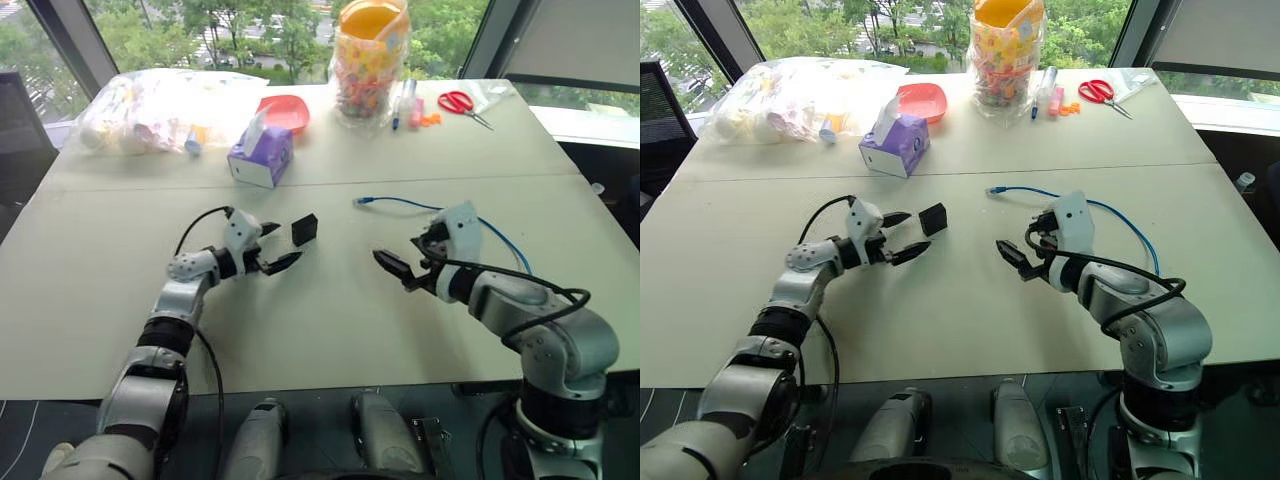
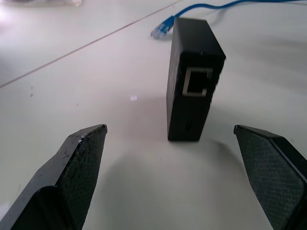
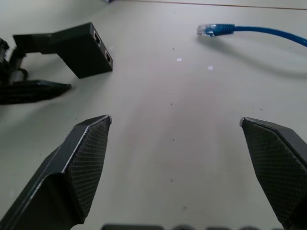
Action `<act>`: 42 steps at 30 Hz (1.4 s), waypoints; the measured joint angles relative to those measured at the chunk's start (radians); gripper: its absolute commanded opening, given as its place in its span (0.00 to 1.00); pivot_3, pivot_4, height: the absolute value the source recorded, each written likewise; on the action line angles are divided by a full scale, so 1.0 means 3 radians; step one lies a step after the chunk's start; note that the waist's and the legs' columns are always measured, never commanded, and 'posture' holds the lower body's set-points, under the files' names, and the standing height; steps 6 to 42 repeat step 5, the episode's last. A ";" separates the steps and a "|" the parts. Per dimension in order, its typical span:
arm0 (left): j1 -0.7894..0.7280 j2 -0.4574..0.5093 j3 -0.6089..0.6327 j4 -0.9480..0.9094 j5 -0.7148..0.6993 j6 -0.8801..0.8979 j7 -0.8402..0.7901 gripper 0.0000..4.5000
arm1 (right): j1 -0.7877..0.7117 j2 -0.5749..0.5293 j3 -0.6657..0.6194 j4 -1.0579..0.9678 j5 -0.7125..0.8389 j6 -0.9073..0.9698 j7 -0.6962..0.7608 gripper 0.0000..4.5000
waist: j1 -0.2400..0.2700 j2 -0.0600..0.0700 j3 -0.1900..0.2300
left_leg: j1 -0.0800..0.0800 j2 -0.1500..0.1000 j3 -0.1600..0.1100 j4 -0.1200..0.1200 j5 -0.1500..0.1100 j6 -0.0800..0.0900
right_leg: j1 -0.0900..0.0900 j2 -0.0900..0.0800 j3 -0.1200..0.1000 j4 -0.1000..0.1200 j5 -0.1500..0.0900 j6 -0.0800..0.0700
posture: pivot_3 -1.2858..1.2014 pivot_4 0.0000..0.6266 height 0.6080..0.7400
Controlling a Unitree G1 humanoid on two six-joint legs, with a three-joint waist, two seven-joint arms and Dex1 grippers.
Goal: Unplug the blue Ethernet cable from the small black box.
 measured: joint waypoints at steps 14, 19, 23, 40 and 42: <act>0.0150 0.0172 0.0072 -0.0609 -0.0207 0.0531 -0.0111 0.99 | 0.0119 -0.0209 0.0011 -0.0061 0.0073 -0.0106 0.0170 1.00 | 0.0017 0.0000 0.0000 | -0.0002 0.0000 0.0000 0.0002 0.0000 0.0000 | 0.0002 0.0000 0.0000 -0.0003 -0.0001 0.0000 | 0.52 0.24 1.00; 0.0150 0.0172 0.0072 -0.0609 -0.0207 0.0531 -0.0111 0.99 | 0.0119 -0.0209 0.0011 -0.0061 0.0073 -0.0106 0.0170 1.00 | 0.0017 0.0000 0.0000 | -0.0002 0.0000 0.0000 0.0002 0.0000 0.0000 | 0.0002 0.0000 0.0000 -0.0003 -0.0001 0.0000 | 0.52 0.24 1.00; 0.0150 0.0172 0.0072 -0.0609 -0.0207 0.0531 -0.0111 0.99 | 0.0119 -0.0209 0.0011 -0.0061 0.0073 -0.0106 0.0170 1.00 | 0.0017 0.0000 0.0000 | -0.0002 0.0000 0.0000 0.0002 0.0000 0.0000 | 0.0002 0.0000 0.0000 -0.0003 -0.0001 0.0000 | 0.52 0.24 1.00; 0.0150 0.0172 0.0072 -0.0609 -0.0207 0.0531 -0.0111 0.99 | 0.0119 -0.0209 0.0011 -0.0061 0.0073 -0.0106 0.0170 1.00 | 0.0017 0.0000 0.0000 | -0.0002 0.0000 0.0000 0.0002 0.0000 0.0000 | 0.0002 0.0000 0.0000 -0.0003 -0.0001 0.0000 | 0.52 0.24 1.00; 0.0150 0.0172 0.0072 -0.0609 -0.0207 0.0531 -0.0111 0.99 | 0.0119 -0.0209 0.0011 -0.0061 0.0073 -0.0106 0.0170 1.00 | 0.0017 0.0000 0.0000 | -0.0002 0.0000 0.0000 0.0002 0.0000 0.0000 | 0.0002 0.0000 0.0000 -0.0003 -0.0001 0.0000 | 0.52 0.24 1.00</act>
